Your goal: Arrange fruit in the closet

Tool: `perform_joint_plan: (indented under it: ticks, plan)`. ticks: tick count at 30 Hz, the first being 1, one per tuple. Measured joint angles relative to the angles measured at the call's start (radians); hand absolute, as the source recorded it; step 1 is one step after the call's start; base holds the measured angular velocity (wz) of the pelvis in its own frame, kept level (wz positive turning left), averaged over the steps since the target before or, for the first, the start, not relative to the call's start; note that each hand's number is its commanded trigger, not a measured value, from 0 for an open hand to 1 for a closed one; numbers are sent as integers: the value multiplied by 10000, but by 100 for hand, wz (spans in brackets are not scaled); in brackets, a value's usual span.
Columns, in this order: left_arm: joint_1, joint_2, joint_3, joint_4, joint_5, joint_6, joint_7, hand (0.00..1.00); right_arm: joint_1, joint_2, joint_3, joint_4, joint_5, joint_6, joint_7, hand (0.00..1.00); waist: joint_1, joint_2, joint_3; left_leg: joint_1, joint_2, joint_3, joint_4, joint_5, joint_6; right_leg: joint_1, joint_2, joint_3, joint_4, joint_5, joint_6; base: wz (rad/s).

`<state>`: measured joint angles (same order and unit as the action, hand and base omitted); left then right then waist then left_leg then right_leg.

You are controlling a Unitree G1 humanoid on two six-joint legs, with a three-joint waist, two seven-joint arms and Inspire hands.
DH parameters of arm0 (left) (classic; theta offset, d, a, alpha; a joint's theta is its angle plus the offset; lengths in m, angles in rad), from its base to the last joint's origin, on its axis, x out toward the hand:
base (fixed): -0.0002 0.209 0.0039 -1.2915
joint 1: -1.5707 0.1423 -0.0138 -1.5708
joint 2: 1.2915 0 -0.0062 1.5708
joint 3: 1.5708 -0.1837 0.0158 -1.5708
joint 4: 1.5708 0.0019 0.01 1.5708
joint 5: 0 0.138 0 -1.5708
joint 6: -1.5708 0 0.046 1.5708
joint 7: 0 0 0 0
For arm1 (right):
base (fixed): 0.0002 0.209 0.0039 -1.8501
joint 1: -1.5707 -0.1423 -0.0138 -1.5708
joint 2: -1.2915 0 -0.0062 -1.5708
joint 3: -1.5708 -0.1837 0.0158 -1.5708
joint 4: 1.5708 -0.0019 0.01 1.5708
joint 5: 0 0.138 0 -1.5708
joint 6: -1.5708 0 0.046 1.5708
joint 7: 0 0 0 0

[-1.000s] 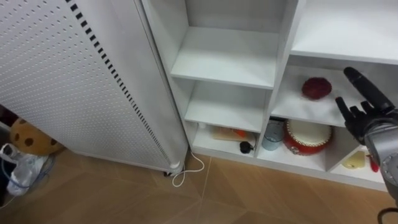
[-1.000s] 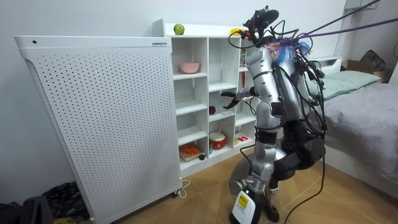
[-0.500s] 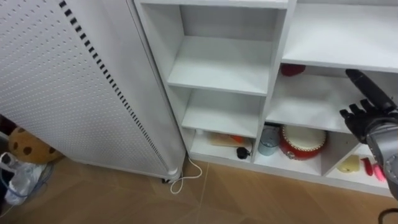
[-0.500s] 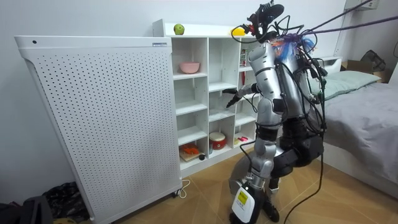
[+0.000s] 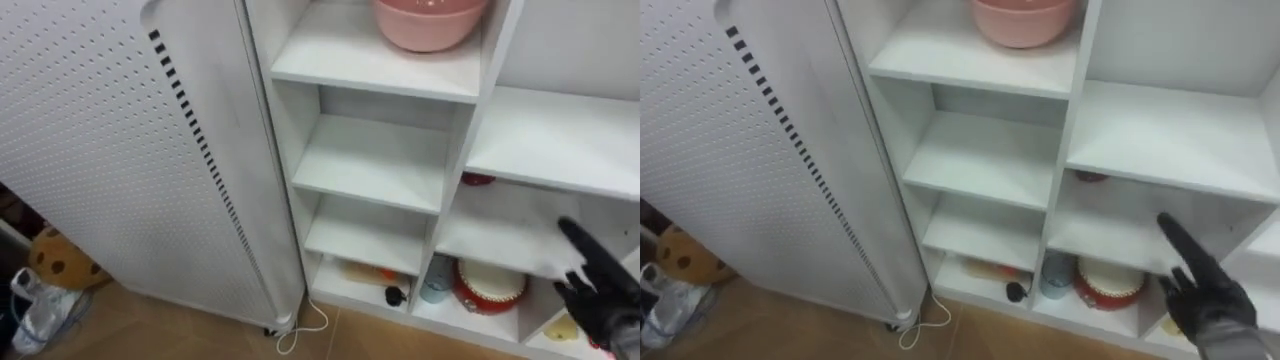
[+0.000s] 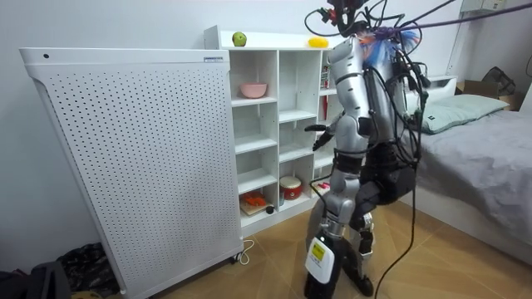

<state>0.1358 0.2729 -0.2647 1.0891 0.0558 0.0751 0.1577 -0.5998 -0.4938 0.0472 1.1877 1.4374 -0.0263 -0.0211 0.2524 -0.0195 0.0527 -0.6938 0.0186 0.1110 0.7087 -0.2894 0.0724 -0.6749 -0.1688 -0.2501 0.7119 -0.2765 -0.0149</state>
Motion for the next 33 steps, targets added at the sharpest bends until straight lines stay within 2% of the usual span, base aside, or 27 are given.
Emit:
perform_joint_plan:
  ticks: [4,7,8,9,10,11,12,13,14,15,19,21,26,27,33]
  plan:
    - [-33,28,556,267,-11,-113,-20,0,1162,223,121,367,-1046,84,604,0,-72,9,0,955,47,-61,-497,-11,-19,1085,225,-29,-747,87,143,1]
    - [-68,30,922,509,-15,-169,-3,0,2094,439,115,223,-2144,61,828,0,-332,58,-31,1904,19,-58,-1146,-5,-25,2056,318,-100,-1465,200,248,-1]
    - [-46,31,1095,537,-19,-197,33,0,2583,591,112,157,-2477,7,991,0,-425,42,-81,2328,12,-55,-1468,3,-38,2481,365,-126,-1824,270,279,0]
    - [48,19,1280,530,5,-250,109,0,3149,800,104,-5,-3038,2,1022,0,-524,14,-181,2793,4,-14,-1869,29,-70,2909,436,-121,-2222,391,312,-6]
    - [123,7,1375,520,43,-288,156,0,3426,923,97,-103,-3380,0,1016,0,-588,8,-226,3027,9,13,-2042,40,-84,3154,485,-116,-2424,442,332,-9]
    - [274,-63,1578,521,167,-307,319,0,4061,1206,108,-138,-4128,-42,1040,0,-780,9,-333,3529,15,15,-2394,72,-112,3713,544,-224,-2845,530,356,0]
    - [434,-127,1704,512,258,-323,462,0,4677,1476,112,-190,-4866,-51,1075,0,-991,-6,-408,4068,-12,15,-2737,163,-130,4274,597,-238,-3202,585,413,0]
    - [524,-169,1748,482,261,-332,517,0,5036,1600,111,-254,-5180,-49,1074,0,-1071,-6,-451,4323,-16,21,-2906,163,-132,4538,639,-216,-3376,599,440,0]
    - [725,-258,1886,422,306,-376,601,0,5619,1835,102,-297,-5849,-43,1049,0,-1255,-33,-541,4821,-31,68,-3257,178,-159,4990,670,-214,-3668,620,476,-8]
    - [856,-360,1985,377,491,-378,713,0,6070,2015,118,-291,-6519,-41,993,0,-1425,-26,-557,5302,-53,108,-3577,201,-196,5417,692,-234,-3894,626,490,-12]
    - [937,-649,2245,268,874,-463,1007,0,6811,2453,138,-80,-7585,-46,871,0,-1932,-76,-542,6440,-83,235,-4401,284,-314,6375,825,-138,-4464,654,528,-18]
    - [863,-739,2249,139,1567,-499,1192,0,6966,2650,416,317,-8354,-36,854,0,-2121,-131,-539,6874,-67,249,-4625,293,-343,6818,904,-131,-4735,660,532,0]
    - [866,-958,2610,-439,2410,-468,1215,0,7001,3095,434,443,-10435,48,929,0,-2271,-167,-490,7363,-80,257,-4887,324,-395,7334,1017,-98,-5187,789,543,0]
    - [848,-993,2647,-479,2549,-452,1205,0,6976,3119,435,445,-10979,50,985,0,-2259,-190,-482,7426,-66,282,-4937,326,-396,7407,1032,21,-5278,811,554,-5]
    - [788,-1047,2986,-479,2604,5,980,0,6986,3227,460,738,-11477,162,980,0,-2274,-306,-481,7939,-65,411,-5128,334,-397,7796,1065,304,-5468,830,582,-7]
